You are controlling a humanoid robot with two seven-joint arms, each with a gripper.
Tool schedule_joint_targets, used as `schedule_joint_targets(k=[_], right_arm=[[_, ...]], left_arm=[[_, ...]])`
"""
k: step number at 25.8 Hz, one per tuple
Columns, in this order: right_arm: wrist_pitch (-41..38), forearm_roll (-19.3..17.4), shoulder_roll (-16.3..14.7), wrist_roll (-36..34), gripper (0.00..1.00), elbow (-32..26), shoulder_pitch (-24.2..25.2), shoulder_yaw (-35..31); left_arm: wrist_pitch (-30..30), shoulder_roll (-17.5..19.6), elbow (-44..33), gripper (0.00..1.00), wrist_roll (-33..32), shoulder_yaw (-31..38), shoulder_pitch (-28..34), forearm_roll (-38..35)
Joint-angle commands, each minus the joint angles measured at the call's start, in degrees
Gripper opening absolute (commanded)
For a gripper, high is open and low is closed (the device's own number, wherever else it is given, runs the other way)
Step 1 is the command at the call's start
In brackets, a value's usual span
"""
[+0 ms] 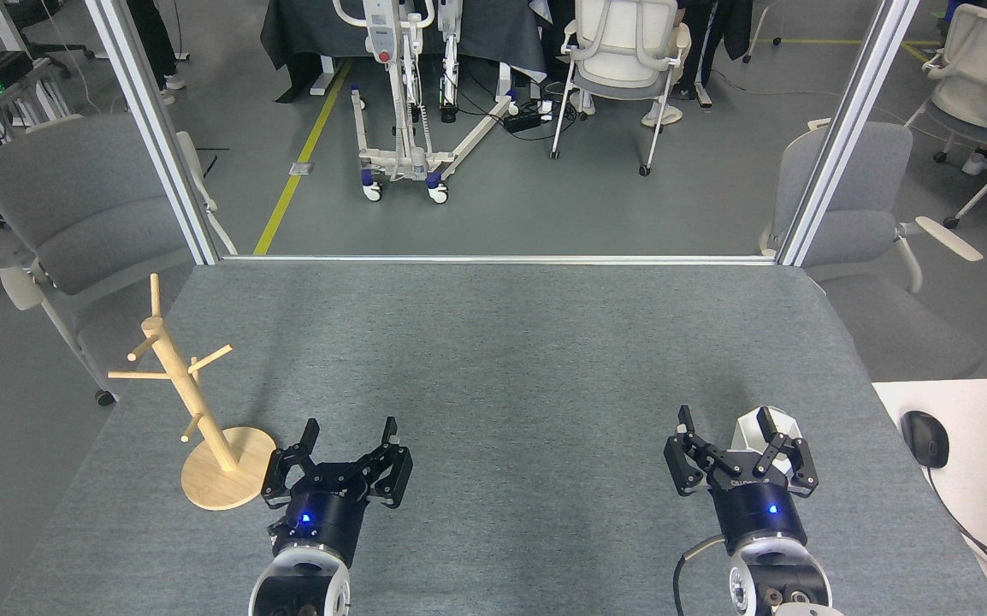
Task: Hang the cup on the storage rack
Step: 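Lower the right gripper toward the white hexagonal cup on the table, then close the right gripper on the rim of the white cup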
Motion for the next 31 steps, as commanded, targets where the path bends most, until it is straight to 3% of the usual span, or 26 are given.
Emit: schedule_joint_targets(k=[1,11,20,31], right_arm=[[-0.01,-0.02,0.01,0.08,1.0,-0.03,0.08,0.06],[-0.27,-0.02,-0.08,0.08,1.0,-0.47,1.04,-0.55],[-1.59,-0.2,-4.91,-0.54,1.0,0.59,4.91,-5.48],[-1.15,-0.55,-7.46,-0.45,1.0,11.05,1.22,-6.44]], left_arm=[[0.56,0.02,0.0,1.0,0.64,0.24,0.05,-0.01],[-0.23,0.29,-1.14,1.0,0.55,0.15,0.67,0.43],[-0.32,0.55,-1.4,1.0,1.17,-0.02,0.85,0.34],[-0.23,0.64,-1.4,1.0,1.17,-0.02,0.93,0.34]])
